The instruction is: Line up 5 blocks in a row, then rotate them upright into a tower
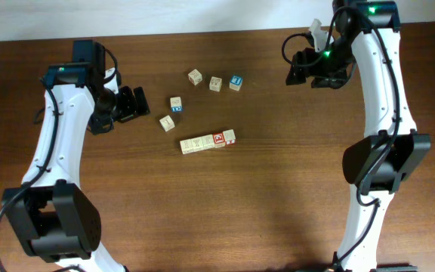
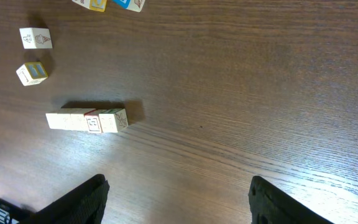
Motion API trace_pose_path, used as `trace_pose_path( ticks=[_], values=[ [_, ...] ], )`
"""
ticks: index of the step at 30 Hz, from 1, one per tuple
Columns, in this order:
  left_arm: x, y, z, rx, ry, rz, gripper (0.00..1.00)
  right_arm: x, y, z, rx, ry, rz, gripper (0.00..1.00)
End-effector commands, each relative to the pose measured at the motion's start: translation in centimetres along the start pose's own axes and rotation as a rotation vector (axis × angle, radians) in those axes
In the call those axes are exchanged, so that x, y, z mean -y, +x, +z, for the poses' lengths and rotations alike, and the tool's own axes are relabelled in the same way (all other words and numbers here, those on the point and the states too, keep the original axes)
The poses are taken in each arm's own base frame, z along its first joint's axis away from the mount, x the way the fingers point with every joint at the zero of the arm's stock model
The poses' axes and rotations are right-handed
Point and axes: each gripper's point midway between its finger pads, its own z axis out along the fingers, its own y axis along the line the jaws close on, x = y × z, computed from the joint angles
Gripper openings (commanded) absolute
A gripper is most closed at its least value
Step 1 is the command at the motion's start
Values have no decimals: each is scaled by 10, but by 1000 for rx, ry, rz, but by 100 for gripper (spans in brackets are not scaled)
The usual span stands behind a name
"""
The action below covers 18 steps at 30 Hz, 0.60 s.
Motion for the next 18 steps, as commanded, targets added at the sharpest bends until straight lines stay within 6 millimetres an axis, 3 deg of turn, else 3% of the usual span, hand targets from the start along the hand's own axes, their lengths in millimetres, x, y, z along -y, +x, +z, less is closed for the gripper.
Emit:
trace_pose_path(
  ticks=[1, 18],
  values=[
    [0, 3, 6, -21, 9, 21, 99, -2, 0, 0, 1, -9, -12, 72],
    [0, 4, 7, -24, 8, 31, 100, -21, 0, 8, -8, -8, -65, 74]
  ],
)
